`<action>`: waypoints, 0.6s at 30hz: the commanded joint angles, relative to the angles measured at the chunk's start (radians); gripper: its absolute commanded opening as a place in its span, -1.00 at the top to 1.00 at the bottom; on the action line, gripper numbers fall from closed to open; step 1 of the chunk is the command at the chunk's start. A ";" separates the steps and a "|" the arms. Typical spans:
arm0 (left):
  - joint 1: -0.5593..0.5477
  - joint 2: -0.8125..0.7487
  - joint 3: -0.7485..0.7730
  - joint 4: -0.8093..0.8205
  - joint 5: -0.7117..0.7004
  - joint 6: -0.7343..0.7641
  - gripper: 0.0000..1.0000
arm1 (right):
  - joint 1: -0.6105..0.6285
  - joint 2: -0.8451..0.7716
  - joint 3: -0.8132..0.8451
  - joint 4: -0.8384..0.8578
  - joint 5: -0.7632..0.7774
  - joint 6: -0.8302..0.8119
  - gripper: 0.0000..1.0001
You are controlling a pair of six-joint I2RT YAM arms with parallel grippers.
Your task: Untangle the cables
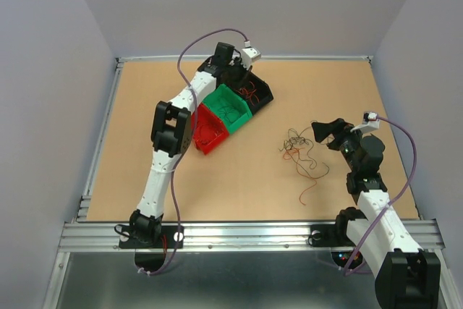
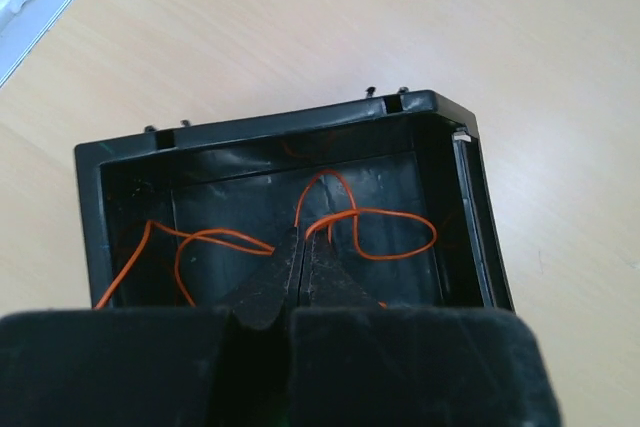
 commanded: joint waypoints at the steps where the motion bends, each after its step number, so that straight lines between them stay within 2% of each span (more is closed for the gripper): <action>1: -0.032 0.000 0.098 -0.094 -0.059 0.203 1.00 | -0.003 -0.012 0.042 0.024 -0.011 -0.007 -0.98; 3: -0.047 0.017 0.129 -0.139 -0.077 0.255 1.00 | -0.003 -0.014 0.044 0.017 -0.008 -0.010 -0.98; 6: -0.093 0.031 0.120 -0.237 -0.114 0.411 1.00 | -0.003 -0.023 0.045 0.009 -0.005 -0.015 -0.98; 9: -0.145 0.030 0.089 -0.320 -0.165 0.478 1.00 | -0.003 -0.025 0.045 0.008 -0.005 -0.016 -0.98; 14: -0.160 0.016 0.080 -0.400 -0.162 0.453 1.00 | -0.003 -0.028 0.045 0.003 -0.006 -0.019 -0.98; 18: -0.134 -0.056 0.025 -0.377 -0.151 0.423 1.00 | -0.003 -0.032 0.045 0.000 -0.006 -0.021 -0.98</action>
